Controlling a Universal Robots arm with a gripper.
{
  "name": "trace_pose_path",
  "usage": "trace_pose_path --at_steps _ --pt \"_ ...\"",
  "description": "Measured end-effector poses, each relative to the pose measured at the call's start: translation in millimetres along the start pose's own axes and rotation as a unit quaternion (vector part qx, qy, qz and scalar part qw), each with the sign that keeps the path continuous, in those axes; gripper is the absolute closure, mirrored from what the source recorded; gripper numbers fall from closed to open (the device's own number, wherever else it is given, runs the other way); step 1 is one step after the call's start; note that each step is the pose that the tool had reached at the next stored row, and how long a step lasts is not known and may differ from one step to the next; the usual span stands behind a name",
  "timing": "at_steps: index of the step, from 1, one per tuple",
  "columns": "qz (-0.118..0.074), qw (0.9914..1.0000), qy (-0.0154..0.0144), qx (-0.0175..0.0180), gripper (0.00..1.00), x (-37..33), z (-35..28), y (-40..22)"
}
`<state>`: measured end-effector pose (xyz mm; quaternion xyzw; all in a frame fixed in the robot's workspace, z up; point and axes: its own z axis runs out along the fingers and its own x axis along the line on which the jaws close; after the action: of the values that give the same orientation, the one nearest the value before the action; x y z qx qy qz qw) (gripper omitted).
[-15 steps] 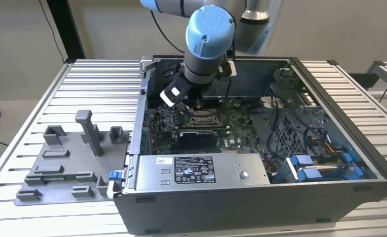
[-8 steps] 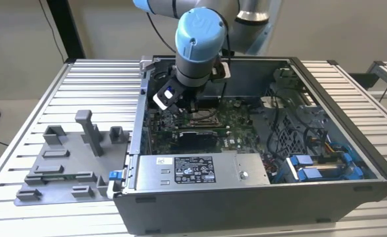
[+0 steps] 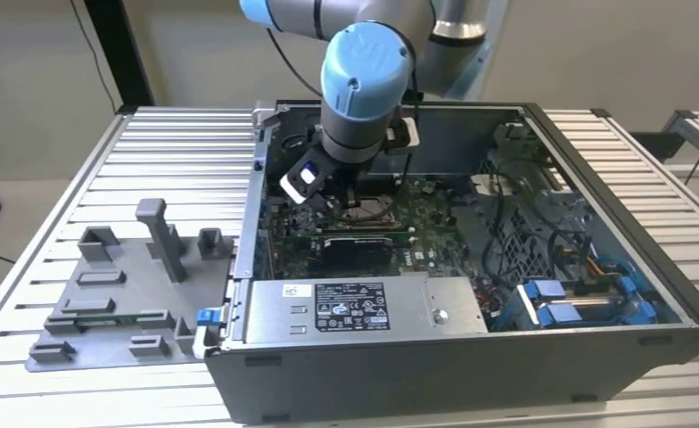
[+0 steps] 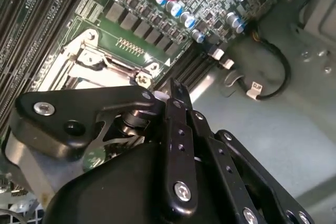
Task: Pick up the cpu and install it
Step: 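Install the first cpu locking lever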
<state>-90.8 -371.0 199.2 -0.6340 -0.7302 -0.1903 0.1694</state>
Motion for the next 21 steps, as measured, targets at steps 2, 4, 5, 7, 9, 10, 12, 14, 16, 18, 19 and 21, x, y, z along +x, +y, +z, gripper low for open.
trace_pose_path --at_steps 2,4,5,7,9,10,12,14,16,18,19,21 --pt "0.000 1.00000 0.0002 0.0000 1.00 -0.5 0.4 1.5" --pt "0.000 1.00000 0.0005 0.0000 1.00 -0.9 0.7 3.0" --pt "0.000 1.00000 0.0007 -0.0001 1.00 -1.1 0.9 3.8" --pt "0.000 1.00000 0.0011 -0.0002 1.00 -1.6 1.2 5.7" --pt "0.000 1.00000 0.0015 -0.0003 1.00 -2.0 1.5 7.8" --pt "0.000 1.00000 0.0017 -0.0002 1.00 -2.2 1.5 8.8" --pt "0.000 1.00000 0.0018 -0.0003 1.00 -2.6 1.7 11.0" --pt "0.000 1.00000 0.0020 -0.0003 1.00 -3.1 1.9 13.4" --pt "0.000 1.00000 0.0021 -0.0003 1.00 -3.5 2.1 15.6" --pt "0.000 1.00000 0.0021 -0.0003 1.00 -3.9 2.3 17.7" --pt "0.000 1.00000 0.0021 -0.0003 1.00 -4.1 2.5 18.7" --pt "0.000 1.00000 0.0021 -0.0003 1.00 -4.5 2.7 20.7"
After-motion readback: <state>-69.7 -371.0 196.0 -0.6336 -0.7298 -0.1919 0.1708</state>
